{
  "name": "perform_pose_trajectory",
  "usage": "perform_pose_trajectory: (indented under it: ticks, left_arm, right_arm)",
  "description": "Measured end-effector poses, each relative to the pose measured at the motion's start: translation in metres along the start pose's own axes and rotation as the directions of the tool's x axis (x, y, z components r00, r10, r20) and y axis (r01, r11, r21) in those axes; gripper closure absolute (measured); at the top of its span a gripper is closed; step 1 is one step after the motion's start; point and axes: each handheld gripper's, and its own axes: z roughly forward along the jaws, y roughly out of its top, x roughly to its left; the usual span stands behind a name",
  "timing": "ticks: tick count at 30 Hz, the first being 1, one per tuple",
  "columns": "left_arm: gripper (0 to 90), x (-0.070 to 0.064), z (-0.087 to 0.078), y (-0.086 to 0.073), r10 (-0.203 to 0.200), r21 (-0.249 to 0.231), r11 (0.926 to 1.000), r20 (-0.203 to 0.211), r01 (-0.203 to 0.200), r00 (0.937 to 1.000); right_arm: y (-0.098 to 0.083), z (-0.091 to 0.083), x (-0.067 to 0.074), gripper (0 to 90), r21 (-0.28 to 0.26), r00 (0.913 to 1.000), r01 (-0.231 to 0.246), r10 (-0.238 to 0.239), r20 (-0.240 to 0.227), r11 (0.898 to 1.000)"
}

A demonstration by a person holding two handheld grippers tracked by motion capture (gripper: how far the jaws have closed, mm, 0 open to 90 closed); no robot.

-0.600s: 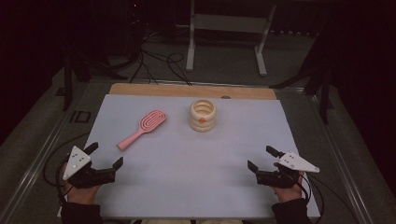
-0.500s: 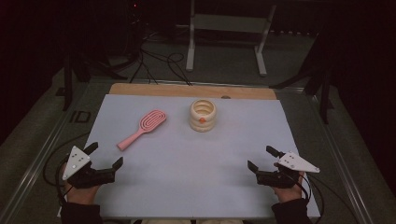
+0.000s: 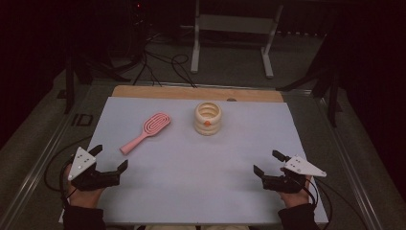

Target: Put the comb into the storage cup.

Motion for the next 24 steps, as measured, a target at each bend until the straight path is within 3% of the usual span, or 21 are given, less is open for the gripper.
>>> perform_pose_trajectory:
  ticks: [6,7,15,24]
  left_arm:
    - [0.3,0.002,0.003,0.005,0.013,0.021,0.9997,0.003,-0.013,0.9999]
    - [0.3,0.003,0.008,0.013,0.032,0.034,0.9989,0.003,-0.033,0.9995]
    - [0.3,0.006,0.024,0.024,0.051,0.067,0.9964,0.016,-0.052,0.9986]
    - [0.3,0.008,0.049,0.036,0.088,0.131,0.987,0.04,-0.093,0.9953]
  right_arm:
    - [-0.001,0.0,-0.001,8.8,0.002,1.0,-0.006,0.006,0.004,1.0]
    - [-0.001,0.0,-0.002,8.8,0.001,1.0,-0.01,0.01,0.002,1.0]
    - [-0.001,-0.001,-0.004,8.8,0.004,0.9998,-0.016,0.016,0.01,1.0]
    - [-0.001,-0.001,-0.004,8.8,0.001,0.9999,-0.014,0.014,0.008,1.0]
